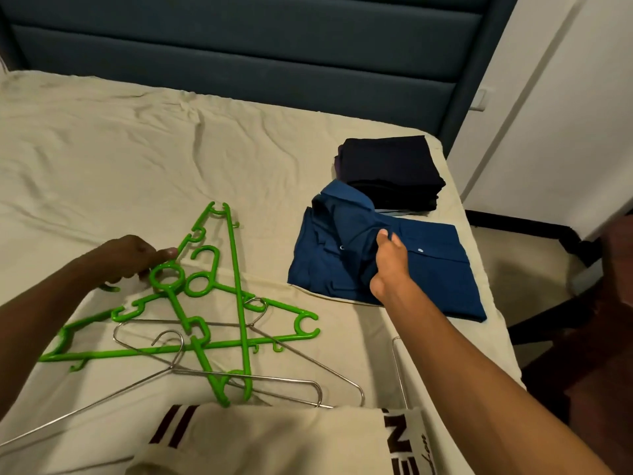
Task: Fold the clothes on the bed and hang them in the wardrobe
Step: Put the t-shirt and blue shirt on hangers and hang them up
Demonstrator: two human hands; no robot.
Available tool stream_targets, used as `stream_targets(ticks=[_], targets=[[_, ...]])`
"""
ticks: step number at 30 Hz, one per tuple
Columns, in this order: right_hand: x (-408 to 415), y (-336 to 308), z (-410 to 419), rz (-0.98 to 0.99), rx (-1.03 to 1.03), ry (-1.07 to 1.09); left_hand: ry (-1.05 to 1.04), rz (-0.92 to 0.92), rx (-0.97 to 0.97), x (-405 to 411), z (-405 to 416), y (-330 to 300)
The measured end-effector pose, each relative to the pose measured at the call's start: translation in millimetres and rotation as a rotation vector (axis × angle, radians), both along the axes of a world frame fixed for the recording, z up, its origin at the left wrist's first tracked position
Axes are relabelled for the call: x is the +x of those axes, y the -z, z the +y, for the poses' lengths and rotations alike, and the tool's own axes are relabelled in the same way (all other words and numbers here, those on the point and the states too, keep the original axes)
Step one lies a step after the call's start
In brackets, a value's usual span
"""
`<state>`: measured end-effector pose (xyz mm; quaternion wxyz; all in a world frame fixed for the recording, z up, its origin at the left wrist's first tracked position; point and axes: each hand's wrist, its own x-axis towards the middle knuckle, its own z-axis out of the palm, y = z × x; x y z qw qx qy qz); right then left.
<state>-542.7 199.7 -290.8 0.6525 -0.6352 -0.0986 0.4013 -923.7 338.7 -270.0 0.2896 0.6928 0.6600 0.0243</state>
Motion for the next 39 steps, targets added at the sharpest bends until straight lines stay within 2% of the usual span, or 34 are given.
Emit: stream_targets(ticks=[9, 15, 18, 22, 24, 27, 30, 32, 39], targets=[[25.0, -16.1, -10.5, 0.059, 0.121, 0.067, 0.202, -0.124, 0.015, 36.8, 11.7, -66.1], [36.8, -14.9, -15.1, 0.086, 0.148, 0.088, 0.141, -0.196, 0.099, 71.8, 19.1, -89.4], [34.3, -17.4, -17.5, 0.025, 0.146, 0.070, 0.116, -0.211, 0.091, 79.4, 21.4, -87.5], [11.2, -20.4, -18.2, -0.266, 0.136, -0.051, 0.096, -0.176, 0.085, 81.9, 20.1, -69.0], [-1.5, -13.3, -16.5, -0.549, 0.072, -0.176, 0.081, -0.187, 0.071, 81.0, 18.0, -56.6], [-20.3, 2.9, -13.7, -1.030, -0.129, -0.468, 0.071, -0.218, 0.016, 77.7, 14.4, -39.9], [-40.1, 17.4, -11.6, -1.342, -0.312, -0.647, 0.054, -0.198, -0.015, 72.7, 12.0, -28.9], [-45.1, 25.6, -11.4, -1.410, -0.357, -0.655, 0.037, -0.133, 0.009, 66.2, 12.0, -23.9], [-46.2, 31.7, -10.5, -1.439, -0.523, -0.697, -0.003, 0.074, 0.059, 31.4, 17.5, 1.1]])
